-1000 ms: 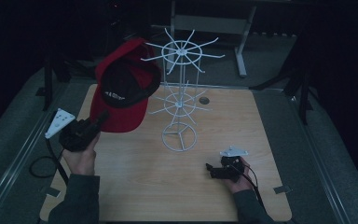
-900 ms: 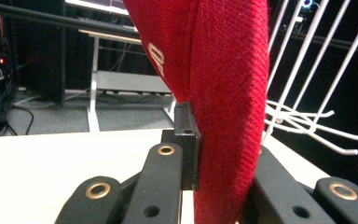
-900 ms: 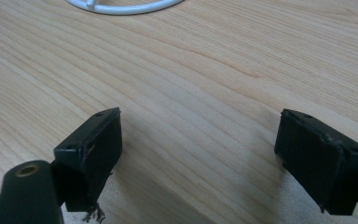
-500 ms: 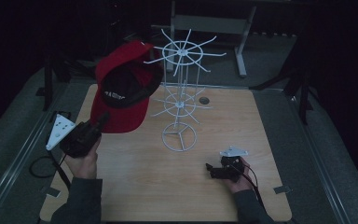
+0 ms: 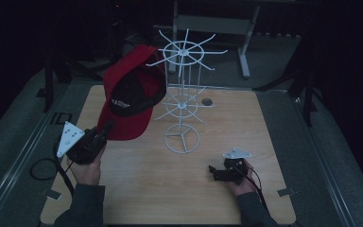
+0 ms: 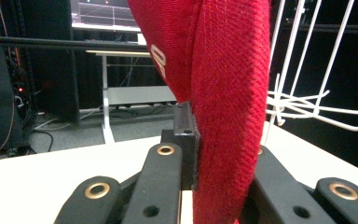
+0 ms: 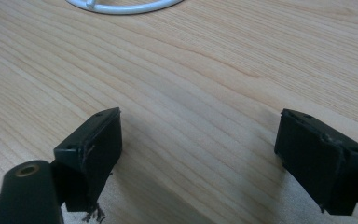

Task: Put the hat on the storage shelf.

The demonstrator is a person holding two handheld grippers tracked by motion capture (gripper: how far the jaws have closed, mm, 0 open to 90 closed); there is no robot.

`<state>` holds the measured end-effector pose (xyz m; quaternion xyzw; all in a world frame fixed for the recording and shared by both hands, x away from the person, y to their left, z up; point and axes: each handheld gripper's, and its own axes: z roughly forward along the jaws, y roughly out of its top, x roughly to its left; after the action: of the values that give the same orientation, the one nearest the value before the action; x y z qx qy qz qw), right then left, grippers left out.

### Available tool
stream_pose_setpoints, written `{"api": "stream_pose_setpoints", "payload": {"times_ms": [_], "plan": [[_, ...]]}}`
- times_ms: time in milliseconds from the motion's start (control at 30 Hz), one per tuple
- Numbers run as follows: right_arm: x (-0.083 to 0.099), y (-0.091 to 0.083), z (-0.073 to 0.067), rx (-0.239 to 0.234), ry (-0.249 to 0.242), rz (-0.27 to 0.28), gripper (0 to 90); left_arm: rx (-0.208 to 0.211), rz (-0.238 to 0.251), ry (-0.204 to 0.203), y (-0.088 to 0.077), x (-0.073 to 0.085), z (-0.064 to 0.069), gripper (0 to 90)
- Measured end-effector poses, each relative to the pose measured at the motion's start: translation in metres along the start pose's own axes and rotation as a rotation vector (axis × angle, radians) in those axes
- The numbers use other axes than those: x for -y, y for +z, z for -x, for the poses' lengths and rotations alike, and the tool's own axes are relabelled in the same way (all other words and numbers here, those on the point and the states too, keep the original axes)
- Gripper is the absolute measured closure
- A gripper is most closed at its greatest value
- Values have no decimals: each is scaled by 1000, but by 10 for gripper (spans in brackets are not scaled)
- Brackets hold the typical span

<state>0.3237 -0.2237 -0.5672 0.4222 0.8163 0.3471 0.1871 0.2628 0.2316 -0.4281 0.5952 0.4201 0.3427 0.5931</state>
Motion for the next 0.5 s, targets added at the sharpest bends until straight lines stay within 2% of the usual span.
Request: {"api": "stream_pose_setpoints", "payload": {"times_ms": [133, 233, 433, 467, 500], "plan": [[0, 0, 0, 0, 1, -1, 147, 6, 0, 3, -2, 2, -1, 821], [0, 0, 0, 0, 1, -1, 147, 27, -2, -4, -3, 3, -3, 727], [0, 0, 0, -1, 1, -1, 147, 28, -15, -12, -1, 2, -4, 581], [0, 0, 0, -1, 1, -1, 147, 27, -20, -18, -1, 2, -4, 581], [0, 0, 0, -1, 1, -1, 147, 24, -24, -24, 0, 2, -5, 524]]}}
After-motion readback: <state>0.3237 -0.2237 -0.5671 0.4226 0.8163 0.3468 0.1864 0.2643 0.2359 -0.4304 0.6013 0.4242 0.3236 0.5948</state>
